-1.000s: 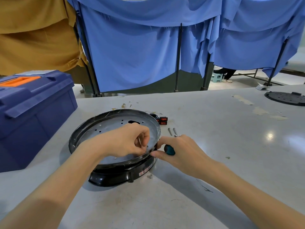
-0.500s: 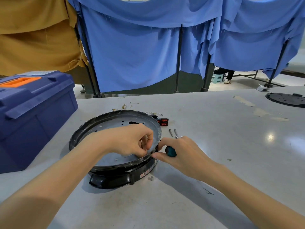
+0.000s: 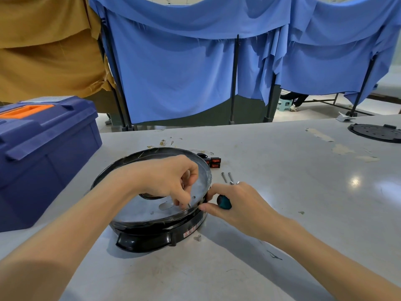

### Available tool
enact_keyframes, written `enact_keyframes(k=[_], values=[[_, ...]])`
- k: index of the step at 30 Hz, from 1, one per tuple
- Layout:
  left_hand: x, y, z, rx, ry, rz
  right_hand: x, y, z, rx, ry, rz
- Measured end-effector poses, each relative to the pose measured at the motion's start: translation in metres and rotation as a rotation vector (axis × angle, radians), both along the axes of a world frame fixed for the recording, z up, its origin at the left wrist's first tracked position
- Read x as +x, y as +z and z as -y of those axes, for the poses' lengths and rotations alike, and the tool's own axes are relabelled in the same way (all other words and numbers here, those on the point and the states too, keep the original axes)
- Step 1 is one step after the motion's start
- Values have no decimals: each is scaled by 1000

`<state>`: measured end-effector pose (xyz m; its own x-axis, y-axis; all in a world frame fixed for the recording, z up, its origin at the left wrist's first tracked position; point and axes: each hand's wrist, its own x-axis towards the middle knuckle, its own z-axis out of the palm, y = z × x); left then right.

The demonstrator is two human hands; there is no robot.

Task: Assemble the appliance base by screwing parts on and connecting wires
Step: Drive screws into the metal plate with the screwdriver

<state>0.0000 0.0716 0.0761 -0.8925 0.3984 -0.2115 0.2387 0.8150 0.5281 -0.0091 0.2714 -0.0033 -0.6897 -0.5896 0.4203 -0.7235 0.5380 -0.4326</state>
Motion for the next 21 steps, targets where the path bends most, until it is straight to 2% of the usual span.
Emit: enact_keyframes(k=[10, 21], values=[[8, 15, 11, 100, 23, -152, 0, -1, -1, -5, 6, 17], [15, 4, 23, 202, 47, -47, 0, 0, -3, -28, 13, 40]])
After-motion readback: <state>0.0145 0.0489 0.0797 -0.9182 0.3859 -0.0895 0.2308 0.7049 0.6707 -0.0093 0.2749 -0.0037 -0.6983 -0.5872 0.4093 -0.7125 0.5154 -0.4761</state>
